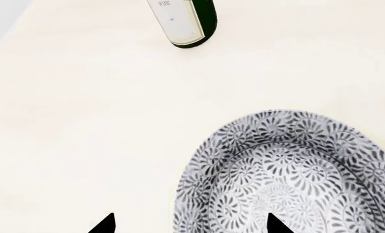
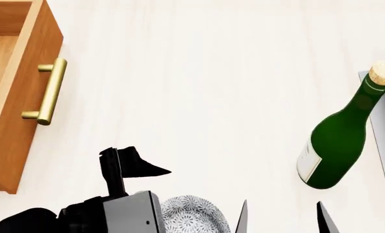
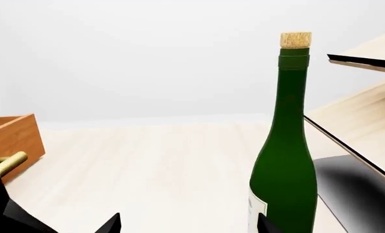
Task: Put the bowl on top of the cabinet.
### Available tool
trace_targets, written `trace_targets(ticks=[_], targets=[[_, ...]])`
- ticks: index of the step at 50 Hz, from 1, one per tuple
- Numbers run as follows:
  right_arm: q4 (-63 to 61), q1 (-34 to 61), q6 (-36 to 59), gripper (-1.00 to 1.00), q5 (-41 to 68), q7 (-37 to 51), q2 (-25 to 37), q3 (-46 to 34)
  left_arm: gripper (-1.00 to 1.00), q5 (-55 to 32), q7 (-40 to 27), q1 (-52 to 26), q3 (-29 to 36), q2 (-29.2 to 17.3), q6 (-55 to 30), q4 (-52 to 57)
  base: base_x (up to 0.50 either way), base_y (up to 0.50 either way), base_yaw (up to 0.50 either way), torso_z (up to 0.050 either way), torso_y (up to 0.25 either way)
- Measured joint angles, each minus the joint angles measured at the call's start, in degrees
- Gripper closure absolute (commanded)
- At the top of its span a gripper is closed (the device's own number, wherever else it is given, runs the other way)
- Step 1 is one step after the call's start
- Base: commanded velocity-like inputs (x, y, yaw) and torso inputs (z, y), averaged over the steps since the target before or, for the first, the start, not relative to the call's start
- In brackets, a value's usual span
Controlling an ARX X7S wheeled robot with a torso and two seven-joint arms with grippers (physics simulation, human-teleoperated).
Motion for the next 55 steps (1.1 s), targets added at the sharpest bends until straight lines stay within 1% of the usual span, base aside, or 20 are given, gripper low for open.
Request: trace_targets(ticks=[10,15,29,30,35,55], targets=[[0.2,0.0,-0.2,-1.00,0.0,0.1,0.2,-0.3,-1.00,-1.8,1.2,-0.8,1.5,-0.3,1.0,-3.2,0.00,0.00,0.00,0.000,-0.004],[0.2,0.0,-0.3,-1.00,-0.1,0.2,0.3,-0.5,-1.00,1.3,1.5,-0.3,2.5,-0.3,2.1,-5.1,0.00,0.00,0.00,0.000,-0.002],[0.4,0.0,-0.4,-1.00,-0.3,0.4,0.6,-1.0,-1.00,2.9,2.1,-1.1,4.2,-0.5,5.2,-6.4,0.00,0.00,0.00,0.000,-0.005],[0.4,0.0,-0.4,-1.00,-0.3,0.4,0.6,-1.0,1.00,2.9,2.1,-1.1,4.3,-0.6,5.4,-6.4,0.00,0.00,0.00,0.000,0.000],[0.3,0.0,-0.5,-1.00,-0.4,0.5,0.7,-1.1,1.00,5.2,1.8,-0.4,4.7,-0.5,6.8,-7.7,0.00,0.00,0.00,0.000,0.000],[0.5,0.0,-0.8,-1.00,-0.5,0.9,1.1,-1.6,1.00,6.6,0.7,-0.6,5.4,-1.2,9.3,-7.4,0.00,0.00,0.00,0.000,-0.004]])
